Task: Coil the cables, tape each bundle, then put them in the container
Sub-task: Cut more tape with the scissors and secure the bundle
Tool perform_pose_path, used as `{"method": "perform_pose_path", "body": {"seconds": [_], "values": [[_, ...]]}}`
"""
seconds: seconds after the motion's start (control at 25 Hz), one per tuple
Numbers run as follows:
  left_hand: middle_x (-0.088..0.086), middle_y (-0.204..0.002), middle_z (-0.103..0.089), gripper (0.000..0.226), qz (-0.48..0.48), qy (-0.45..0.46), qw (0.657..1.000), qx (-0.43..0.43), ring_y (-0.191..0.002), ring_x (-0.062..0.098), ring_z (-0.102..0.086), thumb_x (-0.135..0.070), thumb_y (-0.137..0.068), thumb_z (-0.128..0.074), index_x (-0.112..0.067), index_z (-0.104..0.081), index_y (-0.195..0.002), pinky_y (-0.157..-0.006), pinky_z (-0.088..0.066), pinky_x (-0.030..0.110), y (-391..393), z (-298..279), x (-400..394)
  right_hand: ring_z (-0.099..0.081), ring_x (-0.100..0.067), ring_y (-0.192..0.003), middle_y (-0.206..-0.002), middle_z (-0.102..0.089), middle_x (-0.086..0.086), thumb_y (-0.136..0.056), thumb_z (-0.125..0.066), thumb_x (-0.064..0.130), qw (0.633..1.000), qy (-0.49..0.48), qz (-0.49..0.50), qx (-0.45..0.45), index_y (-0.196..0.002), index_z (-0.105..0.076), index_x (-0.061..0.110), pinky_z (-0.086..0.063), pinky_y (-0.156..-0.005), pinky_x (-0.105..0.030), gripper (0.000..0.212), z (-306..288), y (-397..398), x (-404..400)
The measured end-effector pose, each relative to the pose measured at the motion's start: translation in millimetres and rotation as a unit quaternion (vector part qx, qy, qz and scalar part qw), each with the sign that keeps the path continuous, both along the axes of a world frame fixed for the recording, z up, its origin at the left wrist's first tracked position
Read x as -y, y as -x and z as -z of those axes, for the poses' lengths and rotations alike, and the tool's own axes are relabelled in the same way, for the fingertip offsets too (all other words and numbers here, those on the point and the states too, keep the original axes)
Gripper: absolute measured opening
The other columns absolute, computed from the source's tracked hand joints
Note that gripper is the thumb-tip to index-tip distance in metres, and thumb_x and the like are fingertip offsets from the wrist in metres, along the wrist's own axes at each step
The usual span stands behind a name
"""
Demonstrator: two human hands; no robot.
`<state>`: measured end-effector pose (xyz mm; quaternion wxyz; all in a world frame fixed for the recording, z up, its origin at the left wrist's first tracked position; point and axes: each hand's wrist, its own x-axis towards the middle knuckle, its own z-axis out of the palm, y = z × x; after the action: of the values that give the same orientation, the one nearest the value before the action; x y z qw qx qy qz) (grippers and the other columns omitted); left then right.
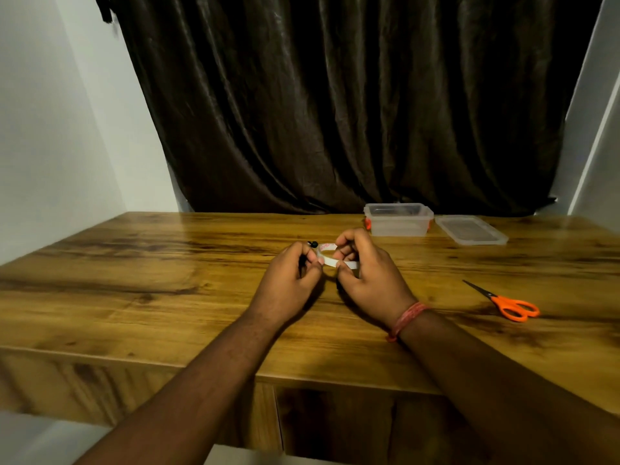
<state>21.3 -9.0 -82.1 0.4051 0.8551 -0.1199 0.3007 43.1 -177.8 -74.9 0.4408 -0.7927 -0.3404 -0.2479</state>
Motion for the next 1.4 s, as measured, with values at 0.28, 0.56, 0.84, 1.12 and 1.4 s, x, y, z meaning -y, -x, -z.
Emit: {"method": "perform_pose_path", "body": {"seconds": [0.28,0.56,0.84,1.12,1.4], "values": [[-0.009,-0.089,-0.058,0.004,-0.020,-0.054,0.998,0.017,-0.082,0.002,-0.052,-0.024,-0.094,-0.060,-0.021,-0.060,-0.092,-0.065,-0.040,0.013,2.1,-0.6,-0.5,-0.058,-0.003,-0.089,-0.095,-0.056,0.012,-0.086,-0.061,0.009,1.000,0.019,0.011,0.000,-0.112,-0.046,0.028,-0.054,-0.077,-0.030,0.036,-2.5,3.2,1.7],[-0.001,-0.087,-0.065,0.008,0.002,0.040,0.998,-0.046,-0.075,0.016,-0.060,-0.024,-0.096,-0.056,-0.025,-0.061,-0.090,-0.063,-0.048,0.032,4.7,-3.1,4.1,-0.053,-0.009,-0.073,-0.082,-0.054,0.005,-0.088,-0.051,0.007,1.000,-0.019,0.008,-0.024,-0.109,-0.049,0.023,-0.048,-0.064,-0.031,0.026,-5.3,4.2,-1.0],[0.012,-0.093,-0.058,0.019,0.113,0.423,0.879,-0.192,-0.081,0.021,-0.067,-0.013,-0.102,-0.045,-0.010,-0.059,-0.089,-0.066,-0.061,0.037,14.0,-20.8,-1.5,-0.046,-0.018,-0.067,-0.072,-0.050,0.001,-0.083,-0.041,0.014,0.959,-0.244,-0.023,-0.144,-0.099,-0.056,0.024,-0.046,-0.066,-0.048,0.024,-11.5,-3.5,7.5],[0.013,-0.082,-0.055,0.021,0.249,0.559,0.771,-0.177,-0.104,0.043,-0.068,-0.005,-0.102,-0.038,-0.006,-0.050,-0.084,-0.073,-0.060,0.051,16.2,-27.9,-3.9,-0.041,-0.006,-0.051,-0.064,-0.048,0.006,-0.077,-0.037,0.005,0.891,-0.373,-0.089,-0.242,-0.097,-0.057,0.014,-0.036,-0.045,-0.020,0.029,-15.4,-5.7,6.9],[0.013,-0.083,-0.054,0.015,0.313,0.591,0.725,-0.160,-0.114,0.049,-0.061,-0.010,-0.100,-0.040,-0.007,-0.049,-0.089,-0.077,-0.058,0.055,9.8,-24.8,-13.2,-0.045,-0.012,-0.052,-0.069,-0.052,-0.003,-0.080,-0.030,-0.009,0.804,-0.474,-0.165,-0.319,-0.109,-0.053,0.002,-0.039,-0.055,-0.031,0.039,-13.9,-10.3,6.7]]}}
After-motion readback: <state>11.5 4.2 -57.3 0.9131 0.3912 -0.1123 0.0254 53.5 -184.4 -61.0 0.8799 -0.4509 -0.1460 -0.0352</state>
